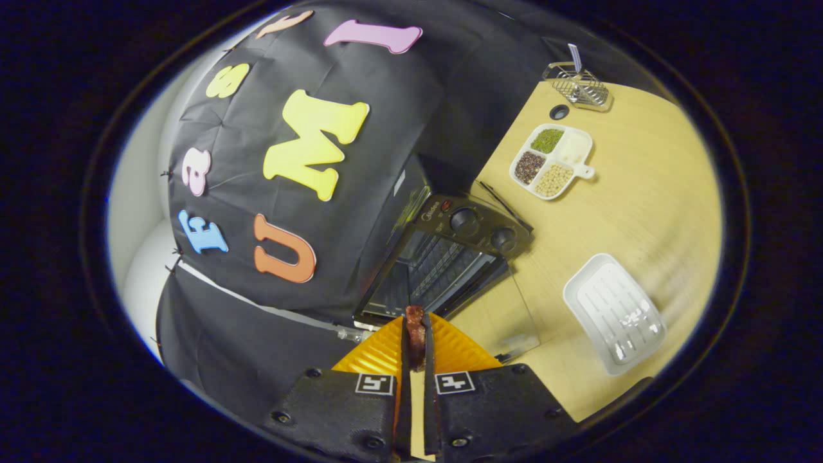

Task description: Open the toaster oven, put the food inside, and close the toaster oven door.

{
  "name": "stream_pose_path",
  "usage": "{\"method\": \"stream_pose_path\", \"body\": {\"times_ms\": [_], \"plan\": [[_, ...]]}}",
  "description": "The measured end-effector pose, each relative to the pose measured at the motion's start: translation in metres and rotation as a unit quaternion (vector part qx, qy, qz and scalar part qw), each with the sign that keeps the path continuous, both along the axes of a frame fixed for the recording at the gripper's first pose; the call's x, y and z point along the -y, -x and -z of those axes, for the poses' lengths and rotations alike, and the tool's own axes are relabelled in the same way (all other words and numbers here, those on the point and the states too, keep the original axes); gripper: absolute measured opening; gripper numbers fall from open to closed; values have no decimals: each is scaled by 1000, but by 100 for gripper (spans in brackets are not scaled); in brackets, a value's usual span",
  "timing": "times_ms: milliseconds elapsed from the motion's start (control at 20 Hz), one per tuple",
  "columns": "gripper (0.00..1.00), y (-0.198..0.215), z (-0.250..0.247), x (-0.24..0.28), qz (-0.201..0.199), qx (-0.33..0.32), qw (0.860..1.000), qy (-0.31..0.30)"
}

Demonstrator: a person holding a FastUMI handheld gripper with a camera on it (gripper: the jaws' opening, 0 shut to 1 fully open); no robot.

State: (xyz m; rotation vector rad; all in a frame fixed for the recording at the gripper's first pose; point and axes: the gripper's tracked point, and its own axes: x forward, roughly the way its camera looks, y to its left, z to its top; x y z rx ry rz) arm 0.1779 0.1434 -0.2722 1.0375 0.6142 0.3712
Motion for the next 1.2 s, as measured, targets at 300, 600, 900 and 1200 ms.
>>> {"method": "stream_pose_path", "body": {"times_ms": [300,600,900,1200], "plan": [[10,-43,19,-40,55,-11,998,-42],[10,-94,44,-47,140,-20,987,-75],[10,-130,70,-77,175,-26,981,-84],[11,-165,87,-100,216,-43,970,-105]]}}
